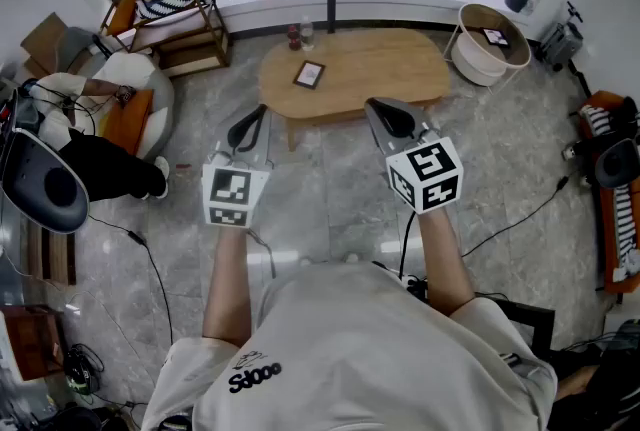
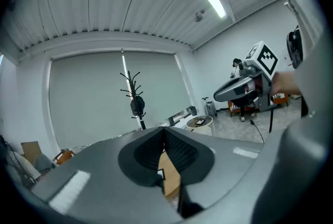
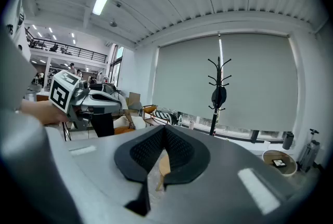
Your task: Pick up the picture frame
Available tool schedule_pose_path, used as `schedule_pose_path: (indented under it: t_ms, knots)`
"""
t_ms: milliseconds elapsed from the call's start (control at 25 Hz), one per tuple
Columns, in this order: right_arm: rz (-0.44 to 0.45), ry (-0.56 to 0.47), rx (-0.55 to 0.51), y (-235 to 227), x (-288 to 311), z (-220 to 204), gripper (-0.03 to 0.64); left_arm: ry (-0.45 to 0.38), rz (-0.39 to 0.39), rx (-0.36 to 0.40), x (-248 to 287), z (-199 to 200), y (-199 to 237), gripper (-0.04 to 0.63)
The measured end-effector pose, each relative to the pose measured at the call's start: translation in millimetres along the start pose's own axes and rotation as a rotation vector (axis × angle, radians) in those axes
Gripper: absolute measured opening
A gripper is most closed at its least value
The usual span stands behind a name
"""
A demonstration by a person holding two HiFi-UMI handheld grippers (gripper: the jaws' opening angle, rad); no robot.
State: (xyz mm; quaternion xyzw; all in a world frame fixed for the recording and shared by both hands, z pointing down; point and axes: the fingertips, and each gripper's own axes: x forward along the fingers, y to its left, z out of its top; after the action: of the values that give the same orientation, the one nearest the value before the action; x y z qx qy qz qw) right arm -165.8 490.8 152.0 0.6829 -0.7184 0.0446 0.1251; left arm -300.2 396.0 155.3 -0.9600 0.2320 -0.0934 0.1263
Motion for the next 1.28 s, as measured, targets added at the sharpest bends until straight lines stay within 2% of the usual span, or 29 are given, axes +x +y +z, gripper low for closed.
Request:
schedule_pose_path:
  t_ms: [520, 720, 1000, 1280]
  knots:
    - [0.01, 0.014, 0.1, -27.1, -8.7, -25.3, 0.003, 0.041, -0.013, -0.011, 18.1, -7.8, -29.0, 0.011]
    - [0.024, 0.013, 0.1, -48.6, -13.2, -29.6, 0.003, 0.051, 0.0, -0.015, 34.7, -2.8, -42.8, 0.011]
    - [0.063, 0.02, 0.157, -82.4, -15.5, -49.0, 0.003, 0.078, 0.003, -0.001, 57.4, -1.2, -73.3, 0.011]
    - [0.09, -0.008, 0.183, -98.6, -4.8, -51.5, 0.003, 0.098, 0.003, -0.009, 78.3, -8.5, -74.7, 0.011]
